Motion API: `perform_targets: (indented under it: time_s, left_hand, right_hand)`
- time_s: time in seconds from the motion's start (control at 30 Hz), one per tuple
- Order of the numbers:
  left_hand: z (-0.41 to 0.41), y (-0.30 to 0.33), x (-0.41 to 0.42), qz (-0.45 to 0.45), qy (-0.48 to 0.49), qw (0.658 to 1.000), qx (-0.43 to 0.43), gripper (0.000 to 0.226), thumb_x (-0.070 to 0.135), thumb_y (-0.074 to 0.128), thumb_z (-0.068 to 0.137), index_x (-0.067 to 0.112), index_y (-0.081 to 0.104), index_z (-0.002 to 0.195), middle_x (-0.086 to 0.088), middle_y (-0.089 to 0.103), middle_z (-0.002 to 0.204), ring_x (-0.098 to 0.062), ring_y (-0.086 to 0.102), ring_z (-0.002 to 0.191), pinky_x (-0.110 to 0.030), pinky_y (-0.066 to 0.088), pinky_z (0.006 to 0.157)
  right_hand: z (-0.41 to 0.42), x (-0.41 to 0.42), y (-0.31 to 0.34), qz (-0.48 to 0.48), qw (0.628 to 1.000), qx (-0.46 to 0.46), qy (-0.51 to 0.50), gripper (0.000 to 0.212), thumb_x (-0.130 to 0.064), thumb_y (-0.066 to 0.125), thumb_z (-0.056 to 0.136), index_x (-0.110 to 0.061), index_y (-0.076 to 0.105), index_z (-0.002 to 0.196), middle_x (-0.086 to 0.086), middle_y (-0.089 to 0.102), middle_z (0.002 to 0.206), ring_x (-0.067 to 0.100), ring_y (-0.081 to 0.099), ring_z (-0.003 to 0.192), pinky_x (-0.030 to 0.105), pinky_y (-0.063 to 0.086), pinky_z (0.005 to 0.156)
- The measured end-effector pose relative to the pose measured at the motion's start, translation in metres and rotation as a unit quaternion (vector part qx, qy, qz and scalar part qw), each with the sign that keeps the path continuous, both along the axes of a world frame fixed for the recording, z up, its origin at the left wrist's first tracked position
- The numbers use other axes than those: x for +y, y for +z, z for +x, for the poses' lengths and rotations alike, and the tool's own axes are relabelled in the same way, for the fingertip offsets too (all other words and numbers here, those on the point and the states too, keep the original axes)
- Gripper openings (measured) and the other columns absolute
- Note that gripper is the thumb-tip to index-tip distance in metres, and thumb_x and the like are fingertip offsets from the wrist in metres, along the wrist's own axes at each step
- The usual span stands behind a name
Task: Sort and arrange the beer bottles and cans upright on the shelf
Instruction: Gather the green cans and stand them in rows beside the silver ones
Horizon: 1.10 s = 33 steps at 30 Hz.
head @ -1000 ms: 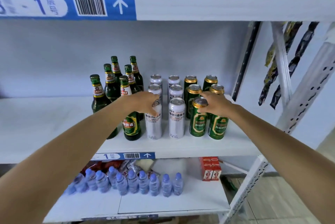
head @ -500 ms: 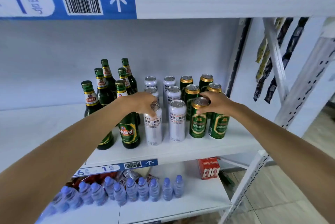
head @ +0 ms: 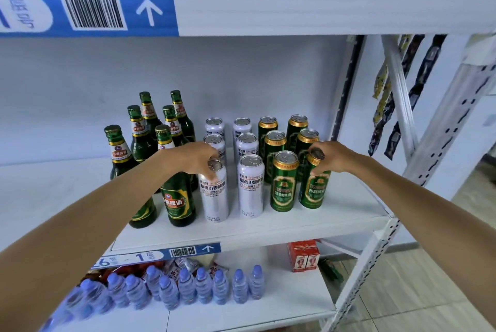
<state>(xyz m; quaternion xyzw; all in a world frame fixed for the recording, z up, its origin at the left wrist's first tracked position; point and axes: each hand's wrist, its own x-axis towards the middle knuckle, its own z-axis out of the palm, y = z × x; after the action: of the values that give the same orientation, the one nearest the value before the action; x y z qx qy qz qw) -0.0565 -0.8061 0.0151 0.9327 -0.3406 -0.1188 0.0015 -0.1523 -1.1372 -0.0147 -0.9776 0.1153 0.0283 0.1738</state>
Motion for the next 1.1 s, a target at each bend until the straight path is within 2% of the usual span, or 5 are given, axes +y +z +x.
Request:
perform_targets:
  time_s: [0.3, 0.43, 0.7, 0.83, 1.1]
  left_hand:
    - [-0.005, 0.001, -0.001, -0.001, 0.023, 1.0, 0.011, 0.043, 0.034, 0.073, 0.08, 0.009, 0.059, 0.112, -0.008, 0.064, 0.107, -0.026, 0.06, 0.094, -0.034, 0.047, 0.076]
    - [-0.009, -0.002, 0.001, -0.02, 0.03, 0.999, 0.017, 0.045, 0.035, 0.075, 0.078, 0.01, 0.059, 0.112, -0.003, 0.064, 0.102, -0.022, 0.059, 0.091, -0.028, 0.045, 0.067]
    - [-0.014, -0.015, 0.004, -0.093, 0.046, 0.994, -0.021, 0.046, 0.037, 0.077, 0.075, 0.008, 0.062, 0.107, -0.005, 0.064, 0.097, -0.023, 0.058, 0.088, -0.03, 0.045, 0.072]
    - [-0.021, -0.017, 0.001, -0.114, 0.055, 0.991, -0.041, 0.039, 0.035, 0.075, 0.078, 0.006, 0.061, 0.101, -0.003, 0.057, 0.089, -0.025, 0.057, 0.086, -0.027, 0.038, 0.068]
    - [-0.021, -0.024, -0.005, -0.097, 0.082, 0.99, -0.067, 0.045, 0.04, 0.072, 0.079, 0.002, 0.062, 0.101, -0.013, 0.066, 0.103, -0.025, 0.057, 0.086, -0.031, 0.044, 0.07]
  right_hand:
    - [0.001, 0.006, 0.013, 0.014, 0.999, 0.046, 0.017, 0.088, -0.027, 0.079, 0.075, -0.014, 0.03, 0.147, 0.009, 0.044, 0.146, 0.029, 0.047, 0.13, 0.039, 0.042, 0.105]
    - [0.001, 0.037, 0.035, 0.022, 0.997, -0.066, 0.035, 0.079, -0.024, 0.072, 0.082, -0.015, 0.03, 0.149, 0.011, 0.034, 0.152, 0.029, 0.035, 0.138, 0.04, 0.033, 0.109]
    - [0.023, 0.124, 0.012, -0.11, 0.979, -0.059, 0.162, 0.069, -0.065, 0.055, 0.079, -0.015, 0.056, 0.127, 0.007, 0.061, 0.126, 0.026, 0.056, 0.116, 0.045, 0.04, 0.101]
    - [0.031, 0.132, 0.0, -0.124, 0.976, -0.068, 0.167, 0.053, -0.053, 0.062, 0.08, -0.011, 0.063, 0.113, 0.008, 0.067, 0.107, 0.026, 0.061, 0.1, 0.042, 0.045, 0.09]
    - [0.031, 0.133, 0.0, -0.057, 0.984, -0.052, 0.157, 0.044, -0.037, 0.069, 0.08, -0.011, 0.062, 0.115, 0.008, 0.069, 0.11, 0.026, 0.064, 0.097, 0.043, 0.053, 0.085]
